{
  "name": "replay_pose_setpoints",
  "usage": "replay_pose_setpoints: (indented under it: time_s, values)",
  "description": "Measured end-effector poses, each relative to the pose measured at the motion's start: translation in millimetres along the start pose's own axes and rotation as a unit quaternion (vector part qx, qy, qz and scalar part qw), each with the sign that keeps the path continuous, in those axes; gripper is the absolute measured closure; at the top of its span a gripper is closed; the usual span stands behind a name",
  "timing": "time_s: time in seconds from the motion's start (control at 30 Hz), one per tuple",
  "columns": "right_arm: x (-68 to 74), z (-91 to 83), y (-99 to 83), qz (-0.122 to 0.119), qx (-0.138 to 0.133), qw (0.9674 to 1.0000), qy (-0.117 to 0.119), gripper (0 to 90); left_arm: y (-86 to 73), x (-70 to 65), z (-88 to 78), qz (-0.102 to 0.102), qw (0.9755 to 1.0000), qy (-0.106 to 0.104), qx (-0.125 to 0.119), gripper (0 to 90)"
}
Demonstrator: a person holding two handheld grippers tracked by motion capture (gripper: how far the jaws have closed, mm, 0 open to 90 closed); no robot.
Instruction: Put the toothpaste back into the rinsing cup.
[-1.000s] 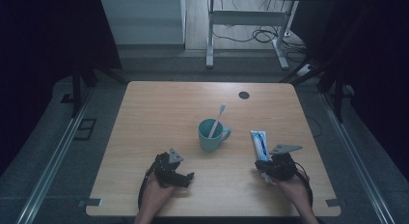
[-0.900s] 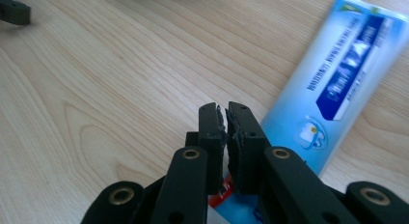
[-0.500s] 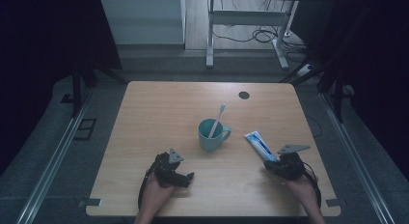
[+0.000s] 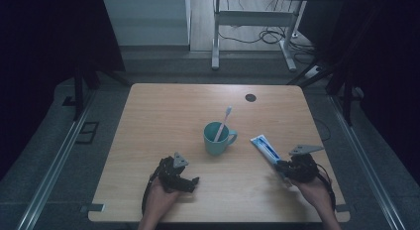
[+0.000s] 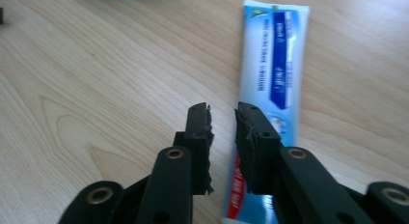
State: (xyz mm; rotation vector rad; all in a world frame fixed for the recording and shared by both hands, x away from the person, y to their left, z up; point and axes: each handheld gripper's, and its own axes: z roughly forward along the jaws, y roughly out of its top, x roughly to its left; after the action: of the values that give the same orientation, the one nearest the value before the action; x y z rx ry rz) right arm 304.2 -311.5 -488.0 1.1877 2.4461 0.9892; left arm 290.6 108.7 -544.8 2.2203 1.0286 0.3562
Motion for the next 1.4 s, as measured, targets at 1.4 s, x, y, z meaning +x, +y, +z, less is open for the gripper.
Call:
replay_pose_setpoints:
  time_s: [1.4]
  values:
    - [-30.9, 53.3, 49.0, 0.008, 0.220, 0.9754, -0.007, 45.1, 0.1, 0.3, -0.4, 0.002, 1.0000, 0.000, 0.003, 0.6]
